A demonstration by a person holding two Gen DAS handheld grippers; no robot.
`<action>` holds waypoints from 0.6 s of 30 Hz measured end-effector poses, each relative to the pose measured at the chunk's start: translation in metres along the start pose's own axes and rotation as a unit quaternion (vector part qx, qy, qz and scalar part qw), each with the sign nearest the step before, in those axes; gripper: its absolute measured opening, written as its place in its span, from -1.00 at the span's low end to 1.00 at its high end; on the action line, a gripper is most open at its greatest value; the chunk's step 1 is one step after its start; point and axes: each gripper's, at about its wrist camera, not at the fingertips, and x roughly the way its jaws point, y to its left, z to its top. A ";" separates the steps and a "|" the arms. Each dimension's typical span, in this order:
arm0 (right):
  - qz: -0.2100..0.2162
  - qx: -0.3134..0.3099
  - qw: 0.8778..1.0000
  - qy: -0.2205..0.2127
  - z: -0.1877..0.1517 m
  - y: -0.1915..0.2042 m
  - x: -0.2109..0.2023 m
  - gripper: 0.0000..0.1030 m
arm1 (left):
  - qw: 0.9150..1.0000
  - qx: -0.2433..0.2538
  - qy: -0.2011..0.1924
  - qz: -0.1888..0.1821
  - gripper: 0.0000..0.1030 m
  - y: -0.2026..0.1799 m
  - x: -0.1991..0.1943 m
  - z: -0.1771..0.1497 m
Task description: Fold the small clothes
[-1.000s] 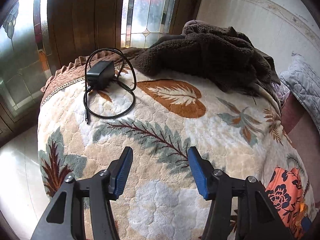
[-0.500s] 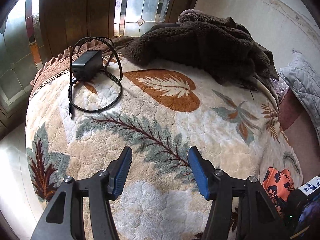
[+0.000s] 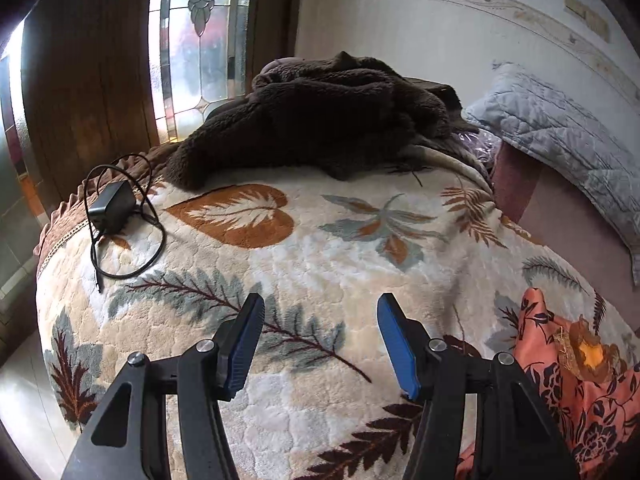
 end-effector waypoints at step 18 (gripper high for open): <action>0.123 0.416 0.899 0.053 -0.124 -0.234 0.059 0.59 | 0.971 0.105 -0.017 -0.215 0.39 -0.133 -0.020 -0.042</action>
